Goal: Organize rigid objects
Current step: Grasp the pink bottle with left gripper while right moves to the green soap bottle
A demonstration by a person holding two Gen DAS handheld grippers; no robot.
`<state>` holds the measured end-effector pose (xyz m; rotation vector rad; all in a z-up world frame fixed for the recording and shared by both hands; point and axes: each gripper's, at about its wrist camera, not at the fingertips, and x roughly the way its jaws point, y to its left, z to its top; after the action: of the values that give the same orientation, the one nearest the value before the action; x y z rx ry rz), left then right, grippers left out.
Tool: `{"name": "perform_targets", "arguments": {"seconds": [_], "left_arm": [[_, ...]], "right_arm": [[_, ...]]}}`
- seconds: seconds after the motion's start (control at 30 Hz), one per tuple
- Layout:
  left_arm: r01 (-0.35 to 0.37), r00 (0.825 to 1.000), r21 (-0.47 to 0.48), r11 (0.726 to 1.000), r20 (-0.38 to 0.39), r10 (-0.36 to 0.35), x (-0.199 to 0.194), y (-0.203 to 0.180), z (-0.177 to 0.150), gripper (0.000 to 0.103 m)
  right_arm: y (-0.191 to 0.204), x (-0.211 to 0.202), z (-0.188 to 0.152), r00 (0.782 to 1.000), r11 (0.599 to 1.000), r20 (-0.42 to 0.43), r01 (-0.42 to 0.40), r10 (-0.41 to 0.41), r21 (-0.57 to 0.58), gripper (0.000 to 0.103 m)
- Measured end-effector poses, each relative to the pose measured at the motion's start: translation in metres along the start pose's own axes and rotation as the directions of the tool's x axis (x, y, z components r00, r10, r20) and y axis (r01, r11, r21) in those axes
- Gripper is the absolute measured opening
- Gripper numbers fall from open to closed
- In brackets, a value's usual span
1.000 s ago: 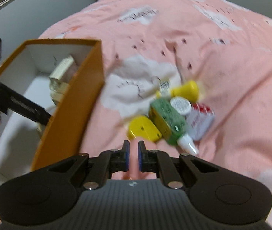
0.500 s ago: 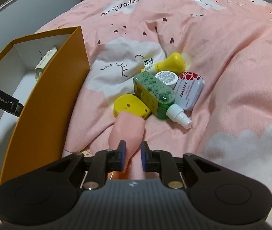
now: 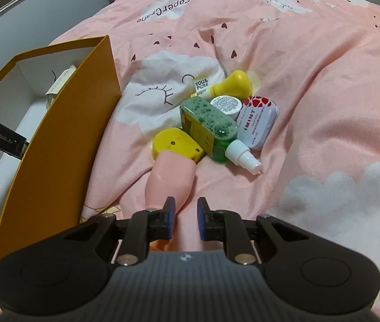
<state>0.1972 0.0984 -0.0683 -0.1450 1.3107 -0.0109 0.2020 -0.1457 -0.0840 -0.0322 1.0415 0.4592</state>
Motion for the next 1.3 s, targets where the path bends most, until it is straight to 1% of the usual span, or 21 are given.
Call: {"name": "perform_targets", "arguments": {"seconds": [0.03, 0.13, 0.23, 0.3, 0.37, 0.43, 0.47, 0.57, 0.63, 0.7, 0.77, 0.83, 0.9, 0.93, 0.97, 1.03, 1.1, 1.17, 1.3], "left_arm": [[-0.001, 1.000, 0.013, 1.000, 0.023, 0.001, -0.008, -0.002, 0.000, 0.042], [0.027, 0.993, 0.069, 0.997, 0.112, -0.035, -0.037, -0.015, -0.002, 0.042], [0.049, 0.979, 0.146, 0.988, 0.191, -0.077, -0.065, -0.036, -0.003, 0.042], [0.076, 0.968, 0.195, 0.978, 0.219, -0.119, -0.079, -0.052, -0.004, 0.042], [0.115, 0.960, 0.246, 0.962, 0.222, -0.171, -0.087, -0.068, -0.005, 0.042], [0.141, 0.954, 0.289, 0.947, 0.214, -0.208, -0.086, -0.084, -0.006, 0.044], [0.158, 0.954, 0.310, 0.937, 0.197, -0.226, -0.083, -0.094, -0.006, 0.045], [0.204, 0.955, 0.329, 0.922, 0.140, -0.261, -0.068, -0.116, -0.008, 0.045], [0.217, 0.958, 0.326, 0.920, 0.110, -0.265, -0.056, -0.128, -0.010, 0.045], [0.208, 0.969, 0.314, 0.926, 0.064, -0.240, -0.037, -0.141, -0.010, 0.045], [0.171, 0.981, 0.301, 0.938, 0.032, -0.190, -0.021, -0.150, -0.010, 0.045], [0.157, 0.986, 0.301, 0.941, 0.012, -0.168, -0.009, -0.156, -0.012, 0.045], [0.135, 0.990, 0.282, 0.950, -0.010, -0.138, 0.004, -0.161, -0.010, 0.045], [0.116, 0.993, 0.276, 0.954, -0.013, -0.117, 0.011, -0.163, -0.009, 0.046], [0.094, 0.995, 0.272, 0.958, -0.013, -0.094, 0.017, -0.165, -0.007, 0.050], [0.049, 0.999, 0.252, 0.966, -0.005, -0.050, 0.029, -0.166, -0.004, 0.055], [0.004, 1.000, 0.237, 0.972, 0.006, -0.006, 0.038, -0.167, 0.000, 0.060], [-0.013, 1.000, 0.224, 0.974, -0.005, 0.014, 0.045, -0.167, 0.002, 0.064], [-0.043, 0.999, 0.222, 0.974, -0.013, 0.047, 0.058, -0.169, 0.005, 0.065]], "right_arm": [[0.000, -0.001, 0.000, 1.000, 1.000, 0.002, 0.001, -0.001, 0.001, 0.016], [-0.002, -0.005, 0.001, 1.000, 1.000, 0.010, 0.010, -0.010, 0.009, 0.017], [-0.005, -0.010, 0.002, 1.000, 0.999, 0.016, 0.025, -0.025, 0.021, 0.017], [-0.008, -0.013, 0.002, 0.999, 0.999, 0.022, 0.033, -0.034, 0.031, 0.018], [-0.010, -0.018, 0.002, 0.998, 0.998, 0.031, 0.045, -0.046, 0.038, 0.019], [-0.014, -0.022, 0.001, 0.998, 0.998, 0.040, 0.050, -0.052, 0.049, 0.019], [-0.018, -0.024, 0.000, 0.998, 0.997, 0.042, 0.048, -0.051, 0.058, 0.019], [-0.028, -0.025, -0.002, 0.998, 0.995, 0.036, 0.045, -0.049, 0.088, 0.019], [-0.033, -0.025, -0.004, 0.998, 0.994, 0.029, 0.043, -0.047, 0.104, 0.019], [-0.039, -0.025, -0.005, 0.999, 0.993, 0.027, 0.041, -0.044, 0.115, 0.019], [-0.044, -0.025, -0.006, 0.999, 0.991, 0.027, 0.038, -0.042, 0.128, 0.019], [-0.048, -0.024, -0.008, 0.999, 0.990, 0.028, 0.033, -0.037, 0.139, 0.019], [-0.052, -0.022, -0.009, 0.999, 0.989, 0.027, 0.021, -0.026, 0.146, 0.019], [-0.053, -0.021, -0.010, 0.999, 0.989, 0.029, 0.015, -0.020, 0.149, 0.019], [-0.053, -0.019, -0.010, 0.999, 0.989, 0.031, 0.007, -0.012, 0.150, 0.019], [-0.055, -0.017, -0.012, 0.999, 0.988, 0.039, -0.013, 0.007, 0.151, 0.019], [-0.057, -0.016, -0.013, 0.999, 0.988, 0.044, -0.030, 0.024, 0.152, 0.023], [-0.058, -0.015, -0.014, 0.998, 0.987, 0.049, -0.045, 0.038, 0.153, 0.024], [-0.059, -0.010, -0.014, 0.997, 0.988, 0.044, -0.062, 0.056, 0.145, 0.024]]}}
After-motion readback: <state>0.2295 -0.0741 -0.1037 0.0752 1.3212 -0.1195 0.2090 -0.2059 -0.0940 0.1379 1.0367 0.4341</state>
